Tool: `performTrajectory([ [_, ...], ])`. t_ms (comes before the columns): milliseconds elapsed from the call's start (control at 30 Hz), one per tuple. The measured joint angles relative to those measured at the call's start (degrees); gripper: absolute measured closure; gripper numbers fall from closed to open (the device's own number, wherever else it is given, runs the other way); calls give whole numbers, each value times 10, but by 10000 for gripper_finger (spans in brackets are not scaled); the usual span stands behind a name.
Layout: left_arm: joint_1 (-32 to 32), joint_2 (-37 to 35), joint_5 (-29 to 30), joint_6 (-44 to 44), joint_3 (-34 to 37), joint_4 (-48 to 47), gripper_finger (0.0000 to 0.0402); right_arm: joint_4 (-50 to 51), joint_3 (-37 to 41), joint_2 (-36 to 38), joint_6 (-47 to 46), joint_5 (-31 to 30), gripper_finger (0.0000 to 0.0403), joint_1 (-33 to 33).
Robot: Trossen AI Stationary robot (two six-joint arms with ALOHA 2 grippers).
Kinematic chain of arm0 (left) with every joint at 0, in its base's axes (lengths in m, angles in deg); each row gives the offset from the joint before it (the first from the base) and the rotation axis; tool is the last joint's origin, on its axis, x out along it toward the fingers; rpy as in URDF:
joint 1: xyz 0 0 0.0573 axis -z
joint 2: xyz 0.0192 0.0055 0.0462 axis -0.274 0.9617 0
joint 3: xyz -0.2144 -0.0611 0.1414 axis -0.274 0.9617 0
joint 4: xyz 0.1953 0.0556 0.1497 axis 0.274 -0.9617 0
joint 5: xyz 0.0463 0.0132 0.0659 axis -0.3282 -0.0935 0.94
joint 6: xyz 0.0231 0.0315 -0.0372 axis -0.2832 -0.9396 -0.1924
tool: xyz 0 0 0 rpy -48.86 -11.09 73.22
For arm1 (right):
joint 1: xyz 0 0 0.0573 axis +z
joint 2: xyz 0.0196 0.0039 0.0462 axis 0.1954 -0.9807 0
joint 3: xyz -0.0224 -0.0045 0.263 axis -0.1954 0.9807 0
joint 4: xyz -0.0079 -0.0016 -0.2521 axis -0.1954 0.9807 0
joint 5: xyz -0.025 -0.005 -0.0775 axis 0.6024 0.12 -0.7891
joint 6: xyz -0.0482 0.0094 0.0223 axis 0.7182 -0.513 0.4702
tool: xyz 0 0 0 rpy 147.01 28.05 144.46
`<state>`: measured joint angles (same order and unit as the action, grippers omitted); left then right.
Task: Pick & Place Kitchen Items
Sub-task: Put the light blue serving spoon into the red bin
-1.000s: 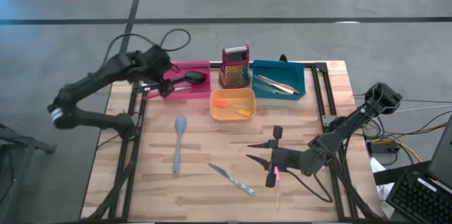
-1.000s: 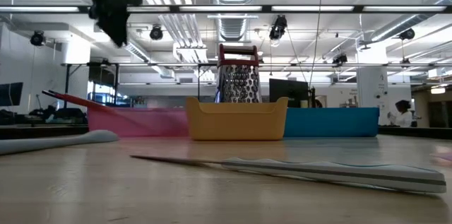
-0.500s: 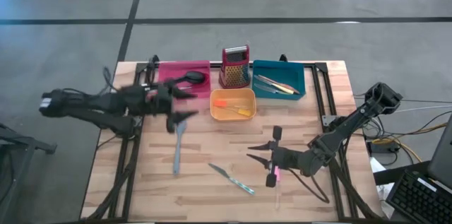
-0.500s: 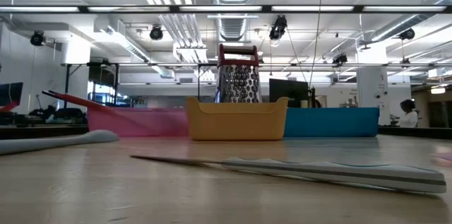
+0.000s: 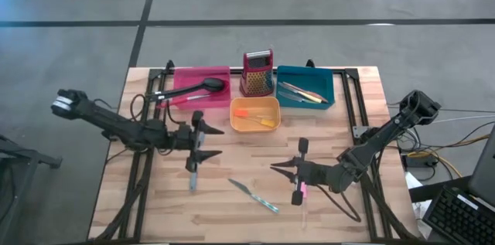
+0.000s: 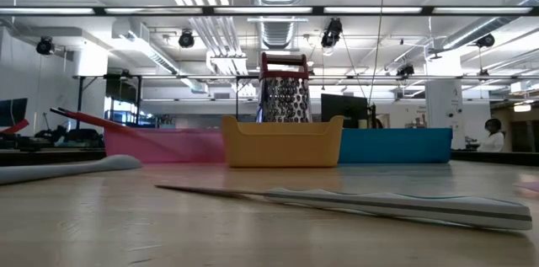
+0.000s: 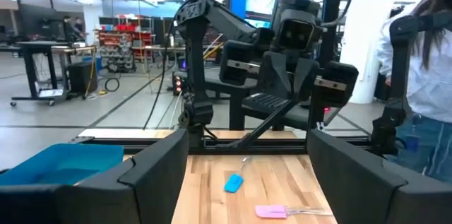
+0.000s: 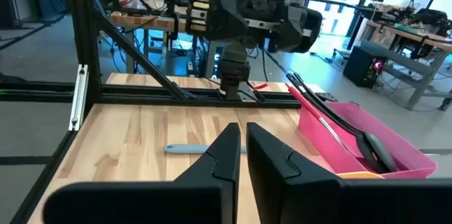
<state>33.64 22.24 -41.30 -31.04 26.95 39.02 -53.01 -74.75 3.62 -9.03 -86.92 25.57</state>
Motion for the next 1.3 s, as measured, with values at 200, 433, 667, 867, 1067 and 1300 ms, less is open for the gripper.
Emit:
performTrajectory([
  [200, 0, 8, 0, 0, 0, -3, 108, 0, 0, -1, 0, 0, 394, 0],
  [433, 0, 11, -1, 12, 2, -12, 108, 0, 1, 9, -21, -16, 394, 0],
  [667, 0, 13, -2, 7, 2, -14, 108, 35, 11, 37, 3, -28, 394, 0],
  [867, 0, 13, -2, 7, 2, -13, 108, 80, 12, 71, -37, -44, 394, 0],
  [1067, 0, 13, -1, 6, 2, -15, 108, 137, 14, 98, -65, -57, 394, 0],
  [1300, 0, 13, -1, 6, 2, -14, 108, 137, 14, 92, -64, -55, 394, 0],
])
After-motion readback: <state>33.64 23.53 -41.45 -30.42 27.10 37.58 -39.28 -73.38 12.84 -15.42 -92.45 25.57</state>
